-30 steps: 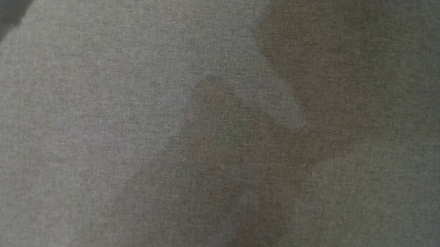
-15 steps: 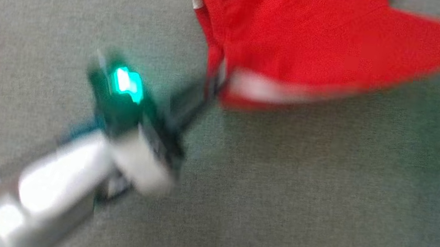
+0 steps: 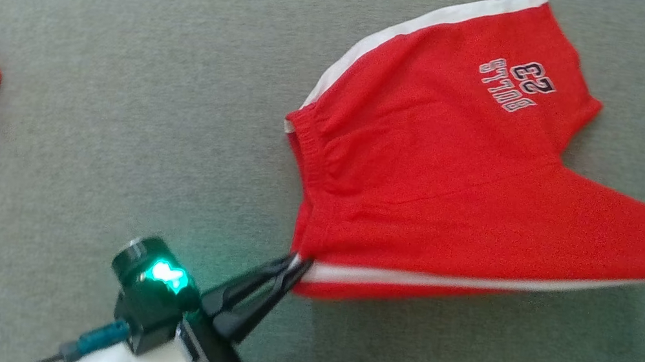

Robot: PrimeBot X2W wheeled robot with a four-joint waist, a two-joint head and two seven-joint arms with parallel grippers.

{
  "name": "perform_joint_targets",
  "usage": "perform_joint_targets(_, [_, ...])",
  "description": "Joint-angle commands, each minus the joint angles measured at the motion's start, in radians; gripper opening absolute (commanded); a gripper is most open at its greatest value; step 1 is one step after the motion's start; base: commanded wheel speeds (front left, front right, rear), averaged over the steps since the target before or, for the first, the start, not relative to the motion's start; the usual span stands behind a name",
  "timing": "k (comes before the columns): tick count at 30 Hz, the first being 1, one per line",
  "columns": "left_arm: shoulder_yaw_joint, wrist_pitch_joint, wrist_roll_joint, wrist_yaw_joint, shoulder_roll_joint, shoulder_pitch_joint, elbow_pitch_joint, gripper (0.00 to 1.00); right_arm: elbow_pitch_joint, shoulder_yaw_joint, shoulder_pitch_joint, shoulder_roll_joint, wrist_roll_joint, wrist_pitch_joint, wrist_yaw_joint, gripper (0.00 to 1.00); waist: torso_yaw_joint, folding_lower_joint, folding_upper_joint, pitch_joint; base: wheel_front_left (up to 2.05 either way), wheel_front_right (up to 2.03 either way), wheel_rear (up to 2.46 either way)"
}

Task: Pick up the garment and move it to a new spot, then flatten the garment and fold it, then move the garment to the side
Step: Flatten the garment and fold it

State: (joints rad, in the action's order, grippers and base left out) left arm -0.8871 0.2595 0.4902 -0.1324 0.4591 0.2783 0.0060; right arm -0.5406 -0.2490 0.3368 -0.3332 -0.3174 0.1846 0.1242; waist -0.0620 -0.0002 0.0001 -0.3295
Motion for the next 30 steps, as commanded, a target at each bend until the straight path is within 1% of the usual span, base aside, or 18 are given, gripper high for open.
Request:
perform_joint_targets(1, [0.058,0.002,0.002,0.002,0.011,0.036,-0.040,0.00,-0.039,-0.013,-0.036,-0.040,-0.009,0.012,0.007,0.00,0.018,0.0002,-0.0001,-0.009,0.00,0.00,0.00])
perform_joint_targets(4, [0.052,0.002,0.012,0.002,-0.022,0.089,-0.041,0.00,-0.008,-0.008,-0.101,-0.066,-0.036,0.049,0.007,0.00,0.047,0.0002,-0.0001,-0.032,0.00,0.00,0.00])
perform_joint_targets(7, [0.034,0.002,0.050,0.002,-0.080,0.172,-0.018,0.00,0.059,0.007,-0.205,-0.099,-0.062,0.084,0.007,0.00,0.084,0.0002,-0.0001,-0.059,0.00,0.00,0.00])
perform_joint_targets(9, [0.026,0.002,0.073,0.002,-0.114,0.231,0.012,0.00,0.112,0.026,-0.282,-0.133,-0.079,0.107,0.007,0.00,0.109,0.0002,-0.0001,-0.079,0.00,0.00,0.00])
perform_joint_targets(15, [0.042,0.002,0.092,0.002,-0.188,0.361,0.127,0.00,0.257,0.099,-0.499,-0.228,-0.114,0.162,0.007,0.00,0.164,0.0002,-0.0001,-0.126,0.00,0.00,0.00])
perform_joint_targets(19, [0.064,0.002,0.102,0.002,-0.230,0.412,0.212,0.00,0.348,0.160,-0.626,-0.269,-0.147,0.193,0.007,0.00,0.186,0.0002,-0.0001,-0.147,0.00,0.00,0.00])
perform_joint_targets(23, [0.051,0.002,0.126,0.002,-0.267,0.460,0.273,0.00,0.441,0.227,-0.722,-0.315,-0.143,0.206,0.007,0.00,0.204,0.0002,-0.0001,-0.160,0.00,0.00,0.00])
perform_joint_targets(27, [0.048,0.002,0.152,0.002,-0.294,0.509,0.356,0.00,0.524,0.283,-0.793,-0.315,-0.156,0.189,0.007,0.00,0.212,0.0002,-0.0001,-0.172,0.00,0.00,0.00])
perform_joint_targets(29, [0.050,0.002,0.154,0.002,-0.300,0.520,0.373,0.00,0.545,0.292,-0.810,-0.310,-0.160,0.185,0.007,0.00,0.211,0.0002,-0.0001,-0.175,0.00,0.00,0.00])
perform_joint_targets(30, [0.051,0.002,0.157,0.002,-0.306,0.529,0.385,0.00,0.568,0.298,-0.826,-0.302,-0.163,0.182,0.007,0.03,0.210,0.0002,-0.0001,-0.179,0.00,0.00,0.00])
